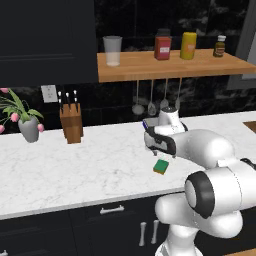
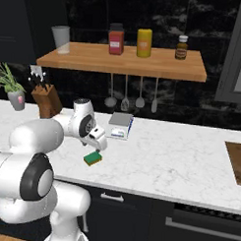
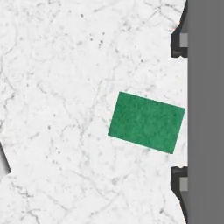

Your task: Pick up the sponge from the counter and clean the cutting board by briefly scrubbing or pressing down on the cutting board. Once finished, release the sponge.

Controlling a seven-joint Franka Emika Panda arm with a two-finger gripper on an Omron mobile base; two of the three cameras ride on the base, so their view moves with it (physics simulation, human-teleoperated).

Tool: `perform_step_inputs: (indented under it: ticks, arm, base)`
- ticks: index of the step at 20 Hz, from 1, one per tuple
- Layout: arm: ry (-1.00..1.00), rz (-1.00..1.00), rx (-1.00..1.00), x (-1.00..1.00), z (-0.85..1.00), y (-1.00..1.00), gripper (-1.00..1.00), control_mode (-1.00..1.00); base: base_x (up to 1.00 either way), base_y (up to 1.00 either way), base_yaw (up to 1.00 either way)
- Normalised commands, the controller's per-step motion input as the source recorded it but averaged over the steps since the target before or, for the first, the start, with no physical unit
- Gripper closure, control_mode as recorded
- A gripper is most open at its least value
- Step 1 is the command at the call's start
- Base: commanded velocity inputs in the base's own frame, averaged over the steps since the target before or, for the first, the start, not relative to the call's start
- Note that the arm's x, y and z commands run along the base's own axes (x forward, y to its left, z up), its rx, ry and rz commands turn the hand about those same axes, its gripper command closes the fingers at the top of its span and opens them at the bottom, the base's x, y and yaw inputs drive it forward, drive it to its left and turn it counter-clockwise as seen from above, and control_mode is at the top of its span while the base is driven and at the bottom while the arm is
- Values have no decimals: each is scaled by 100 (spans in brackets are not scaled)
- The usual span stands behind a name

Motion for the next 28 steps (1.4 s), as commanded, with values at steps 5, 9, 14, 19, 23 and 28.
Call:
perform_step_inputs:
  ticks: [5,9,14,19,23,28]
  arm:
    - [4,0,11,35,-50,-15,-100,-100]
    - [19,0,0,6,-26,9,-100,-100]
    - [16,0,0,0,-43,0,-100,-100]
    - [3,0,0,0,-26,2,-100,-100]
    - [0,-3,1,0,-28,6,-100,-100]
    - [0,-2,7,-1,-21,0,100,-100]
  base:
    - [0,0,0]
    - [0,0,0]
    - [0,0,0]
    - [0,0,0]
    - [0,0,0]
    - [0,0,0]
